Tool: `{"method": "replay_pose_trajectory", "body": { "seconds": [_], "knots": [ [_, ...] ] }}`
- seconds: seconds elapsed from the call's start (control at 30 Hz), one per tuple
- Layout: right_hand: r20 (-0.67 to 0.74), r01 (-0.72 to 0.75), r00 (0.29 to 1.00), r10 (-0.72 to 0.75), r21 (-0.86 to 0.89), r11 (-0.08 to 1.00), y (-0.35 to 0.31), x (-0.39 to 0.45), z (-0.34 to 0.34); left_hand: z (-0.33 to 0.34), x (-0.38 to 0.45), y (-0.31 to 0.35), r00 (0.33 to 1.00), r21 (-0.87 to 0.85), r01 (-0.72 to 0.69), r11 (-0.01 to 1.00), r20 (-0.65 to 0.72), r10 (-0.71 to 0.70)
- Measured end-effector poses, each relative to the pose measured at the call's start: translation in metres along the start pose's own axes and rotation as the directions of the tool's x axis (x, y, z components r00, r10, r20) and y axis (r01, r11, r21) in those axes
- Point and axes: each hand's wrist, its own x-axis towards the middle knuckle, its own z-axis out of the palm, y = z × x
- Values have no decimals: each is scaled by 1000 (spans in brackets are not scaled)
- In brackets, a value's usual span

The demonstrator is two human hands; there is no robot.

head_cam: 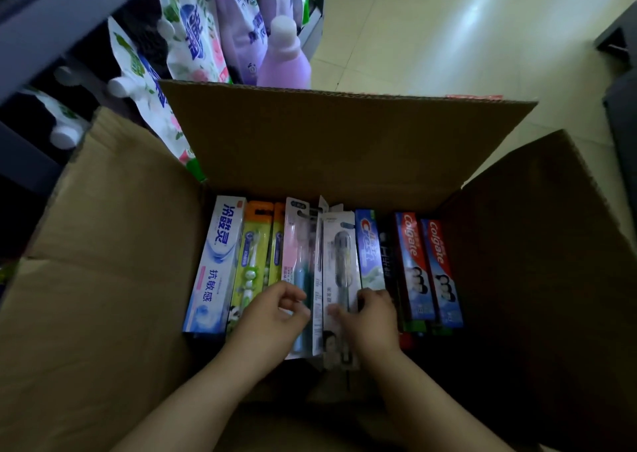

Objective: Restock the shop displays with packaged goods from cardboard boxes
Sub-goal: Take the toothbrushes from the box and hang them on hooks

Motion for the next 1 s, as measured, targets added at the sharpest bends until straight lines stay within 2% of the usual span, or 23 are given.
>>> {"method": "replay_pose_trajectory", "body": {
  "seconds": [0.07, 0.17, 0.27, 0.33, 0.47, 0.57, 0.63, 0.8, 0.93, 1.0],
  "knots": [
    [36, -24, 999, 18, 168, 985, 1, -2, -11, -1, -1, 3, 1000, -8, 11, 1000, 14, -10],
    [102, -42, 995, -2, 429, 902, 1, -12, -30, 1, -5, 7, 1000, -19, 15, 1000, 20, -14],
    [233, -45, 965, -121, 601, 798, -18, -31, -32, 7, -12, 13, 998, -224, 63, 973, 39, -55],
    [293, -32, 934, -204, 637, 770, -33, -40, -25, 9, -12, 15, 995, -384, 91, 919, 62, -73],
    [341, -9, 910, -236, 584, 811, -38, -42, -16, -4, 3, 7, 981, -429, 134, 893, -68, -180],
    [173, 166, 955, -240, 362, 918, -21, -34, -16, -15, 10, 2, 957, -420, 163, 893, -152, -246],
    [84, 215, 967, -241, 245, 946, -12, -31, -14, -20, 11, 1, 949, -390, 165, 906, -189, -254],
    [216, 190, 952, -218, 142, 972, -22, -32, 0, -24, 12, -4, 933, -400, 186, 897, -215, -289],
    [168, 155, 972, -166, 76, 985, -14, -33, 6, -24, 9, -5, 927, -400, 179, 899, -238, -291],
    [128, 120, 982, -136, 127, 985, -8, -30, -2, -24, 7, -5, 928, -408, 180, 895, -231, -292]
  ]
}}
